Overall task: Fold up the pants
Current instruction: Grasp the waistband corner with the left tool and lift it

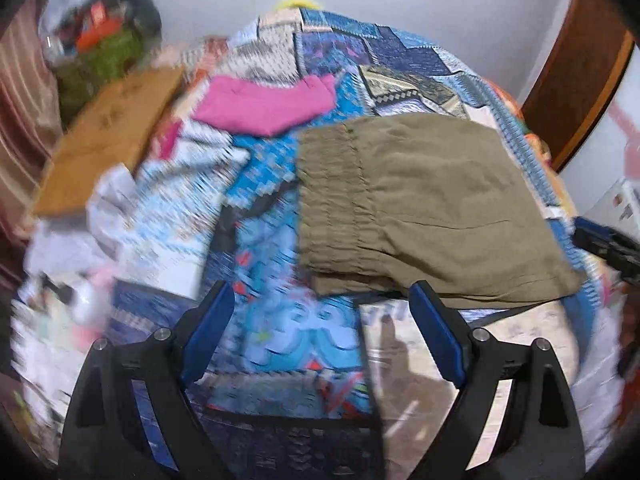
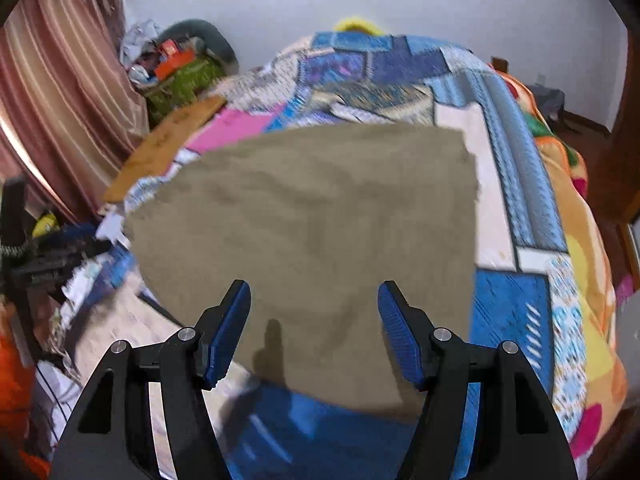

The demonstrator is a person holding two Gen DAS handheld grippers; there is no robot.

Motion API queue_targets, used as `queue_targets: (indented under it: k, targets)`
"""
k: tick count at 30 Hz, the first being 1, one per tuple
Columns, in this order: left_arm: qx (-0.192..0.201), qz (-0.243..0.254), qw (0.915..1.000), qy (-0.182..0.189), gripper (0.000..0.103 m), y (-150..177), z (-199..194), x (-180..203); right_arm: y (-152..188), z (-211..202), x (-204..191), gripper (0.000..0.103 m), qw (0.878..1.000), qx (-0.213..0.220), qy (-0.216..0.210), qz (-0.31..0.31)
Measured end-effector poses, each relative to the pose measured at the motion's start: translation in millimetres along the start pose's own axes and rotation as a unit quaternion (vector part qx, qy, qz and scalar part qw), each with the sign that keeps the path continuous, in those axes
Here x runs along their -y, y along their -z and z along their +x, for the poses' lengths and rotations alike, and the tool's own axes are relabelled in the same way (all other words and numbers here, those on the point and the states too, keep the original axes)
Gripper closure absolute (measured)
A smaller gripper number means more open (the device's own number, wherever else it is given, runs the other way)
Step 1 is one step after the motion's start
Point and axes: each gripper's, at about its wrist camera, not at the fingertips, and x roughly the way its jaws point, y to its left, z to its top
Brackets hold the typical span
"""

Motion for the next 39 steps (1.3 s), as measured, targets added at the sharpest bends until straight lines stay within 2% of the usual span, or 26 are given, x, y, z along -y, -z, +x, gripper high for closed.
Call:
queue_targets:
  k: [3,8,12,16,18,25,29,30,32,33,35,39]
  targets:
    - [-0.028,-0.03,0.9976,0.056,0.013,4.9,10.8,3.0,-10.2,13.1,-15.0,0.041,1.0,0.006,-0.016,0.0]
    - [-0.064,-0.041,0.991,0.11,0.013,13.1,26.6,19.9,-12.8,42.5,-33.4,0.041,0.999,-0.012,-0.028,-0.013]
    - [-0.057,-0.035,0.9888,0.134,0.013,10.8,30.4,31.4,-2.7,58.5,-35.2,0.041,0.999,-0.034,-0.011,-0.022]
    - [-0.055,-0.06,0.9825,0.167,0.01,-2.3,40.7,29.6,5.9,55.2,-37.6,0.041,0.999,-0.024,-0.004,-0.048]
    - [-0.058,-0.084,0.9767,0.189,0.007,-10.2,47.6,24.0,7.3,53.8,-35.8,0.041,0.998,-0.022,-0.008,-0.051]
    - [-0.067,-0.164,0.9535,0.244,0.007,-36.4,65.8,-1.4,8.7,54.6,-32.2,0.04,0.999,-0.013,-0.019,-0.041]
    - [-0.073,-0.225,0.9326,0.273,0.007,-40.0,75.9,-13.6,8.4,54.3,-32.7,0.04,0.999,-0.013,-0.022,-0.037]
    - [-0.071,-0.232,0.9301,0.276,0.007,-38.6,76.0,-13.9,8.4,54.3,-32.4,0.04,0.999,-0.013,-0.023,-0.036]
    - [-0.069,-0.234,0.9283,0.28,0.007,-34.9,74.6,-12.1,8.7,53.9,-32.1,0.04,0.999,-0.012,-0.024,-0.035]
    - [-0.068,-0.23,0.929,0.282,0.007,-33.0,72.6,-9.7,8.8,53.9,-32.2,0.04,0.999,-0.012,-0.025,-0.035]
    - [-0.065,-0.213,0.9358,0.273,0.007,-34.8,70.5,-3.0,8.7,54.0,-31.7,0.04,0.999,-0.012,-0.026,-0.034]
    - [-0.063,-0.22,0.9365,0.266,0.007,-48.9,78.1,-3.6,9.1,54.1,-30.7,0.04,0.999,-0.012,-0.03,-0.034]
